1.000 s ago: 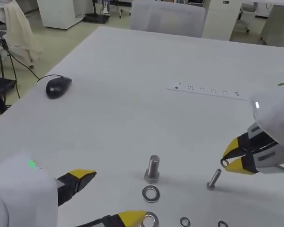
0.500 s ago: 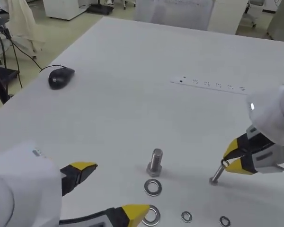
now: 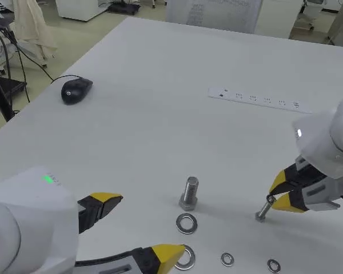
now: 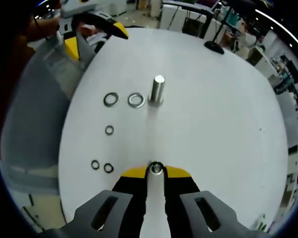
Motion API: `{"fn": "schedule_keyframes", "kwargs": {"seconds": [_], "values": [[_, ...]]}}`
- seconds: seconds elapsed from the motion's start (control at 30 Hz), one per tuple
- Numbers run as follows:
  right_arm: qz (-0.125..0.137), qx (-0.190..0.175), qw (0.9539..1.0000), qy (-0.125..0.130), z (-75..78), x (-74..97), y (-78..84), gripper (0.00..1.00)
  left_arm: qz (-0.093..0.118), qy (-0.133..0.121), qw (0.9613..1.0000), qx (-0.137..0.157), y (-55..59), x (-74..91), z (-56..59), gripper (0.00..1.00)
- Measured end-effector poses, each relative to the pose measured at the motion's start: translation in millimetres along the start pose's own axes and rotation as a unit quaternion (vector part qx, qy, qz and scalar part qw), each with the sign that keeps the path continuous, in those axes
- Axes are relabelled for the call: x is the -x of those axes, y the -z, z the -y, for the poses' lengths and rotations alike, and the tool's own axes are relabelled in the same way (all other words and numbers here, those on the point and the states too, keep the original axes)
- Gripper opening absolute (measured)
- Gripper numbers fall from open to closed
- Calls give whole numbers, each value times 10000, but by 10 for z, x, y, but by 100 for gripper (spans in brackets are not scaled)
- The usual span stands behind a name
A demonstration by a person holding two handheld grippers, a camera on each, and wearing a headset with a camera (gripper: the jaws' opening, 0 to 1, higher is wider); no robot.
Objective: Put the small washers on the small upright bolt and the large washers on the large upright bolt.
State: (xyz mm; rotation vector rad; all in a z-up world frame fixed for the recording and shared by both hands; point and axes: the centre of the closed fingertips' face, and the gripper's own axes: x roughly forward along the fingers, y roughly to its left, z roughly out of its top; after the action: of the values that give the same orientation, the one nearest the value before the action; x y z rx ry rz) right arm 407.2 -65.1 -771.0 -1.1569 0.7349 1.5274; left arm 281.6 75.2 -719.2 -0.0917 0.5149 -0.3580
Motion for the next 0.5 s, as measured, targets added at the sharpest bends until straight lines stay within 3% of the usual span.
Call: {"fn": "schedule_keyframes", "kwargs": {"seconds": [0.5], "values": [[-87, -29, 9999, -120, -13, -354, 109, 13, -98, 23, 9999, 9, 45, -12, -1, 66]]}}
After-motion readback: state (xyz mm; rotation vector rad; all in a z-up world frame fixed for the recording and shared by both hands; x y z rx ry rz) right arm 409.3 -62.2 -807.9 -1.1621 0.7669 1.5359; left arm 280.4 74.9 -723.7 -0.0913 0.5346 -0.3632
